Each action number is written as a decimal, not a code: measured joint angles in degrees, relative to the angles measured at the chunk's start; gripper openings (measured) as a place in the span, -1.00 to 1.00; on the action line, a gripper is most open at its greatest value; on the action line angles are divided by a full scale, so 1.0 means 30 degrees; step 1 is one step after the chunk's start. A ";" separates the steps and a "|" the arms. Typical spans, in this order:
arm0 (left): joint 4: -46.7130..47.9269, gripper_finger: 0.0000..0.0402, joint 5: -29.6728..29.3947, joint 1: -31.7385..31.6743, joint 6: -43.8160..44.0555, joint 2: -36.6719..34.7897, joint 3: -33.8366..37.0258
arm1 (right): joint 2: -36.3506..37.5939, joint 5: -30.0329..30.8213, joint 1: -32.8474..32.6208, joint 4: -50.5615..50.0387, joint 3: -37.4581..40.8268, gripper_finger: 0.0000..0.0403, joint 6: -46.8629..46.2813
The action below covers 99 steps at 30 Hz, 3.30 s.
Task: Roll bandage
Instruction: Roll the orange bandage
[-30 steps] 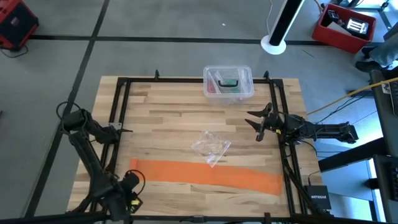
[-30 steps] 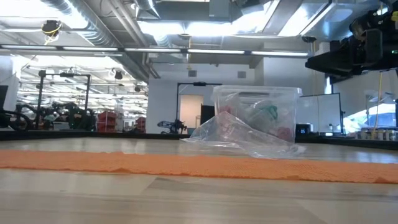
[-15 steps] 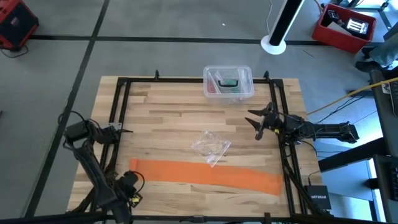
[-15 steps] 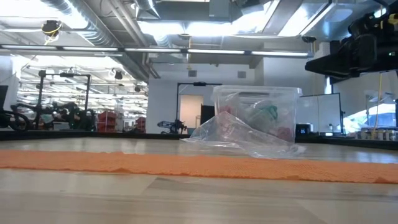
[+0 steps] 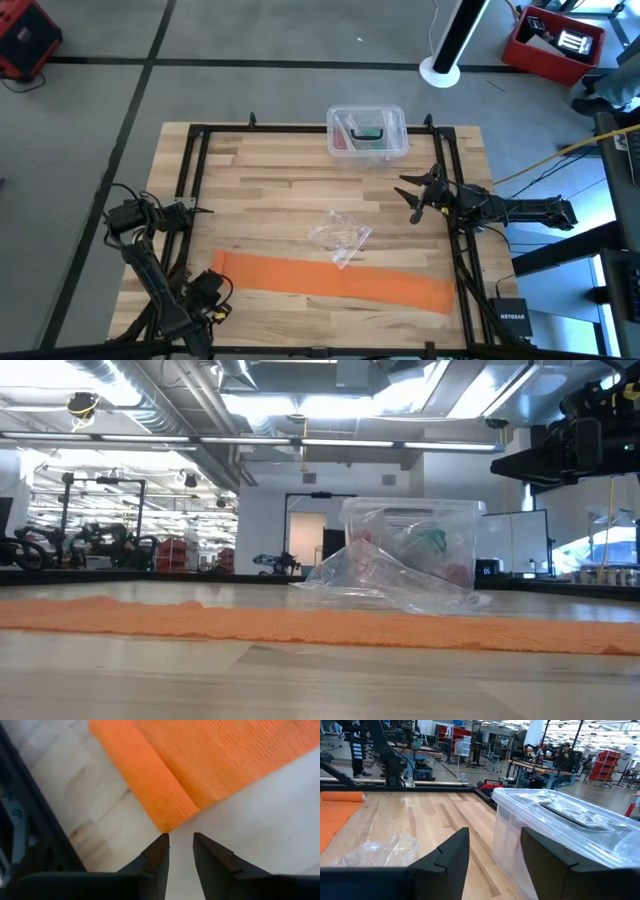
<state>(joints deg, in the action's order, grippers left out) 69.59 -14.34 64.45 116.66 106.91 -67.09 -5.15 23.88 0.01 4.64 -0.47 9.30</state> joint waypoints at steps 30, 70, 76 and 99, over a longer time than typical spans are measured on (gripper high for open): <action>-0.0556 -0.26 -0.0813 0.0444 -0.0297 -0.0211 0.1141 | 0.0000 -0.0333 0.0000 -0.0131 0.0002 -0.10 0.0008; -0.0199 -0.05 -0.0612 0.1654 0.2869 -0.2623 0.1946 | 0.0000 -0.0676 0.0000 0.0341 0.0000 -0.10 0.0492; 0.0029 -0.12 -0.1605 0.1655 0.2695 -0.1773 0.2873 | 0.0000 -0.0804 0.0000 -0.0071 0.0003 -0.10 0.0476; -0.1367 -0.16 -0.3233 0.1480 0.1771 -0.1712 0.4497 | 0.0000 0.0044 0.0000 0.0029 0.0007 -0.10 0.0992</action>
<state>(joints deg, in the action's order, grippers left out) 65.49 -24.03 68.89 121.97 101.78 -53.60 -5.15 24.01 0.01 4.73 -0.45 12.27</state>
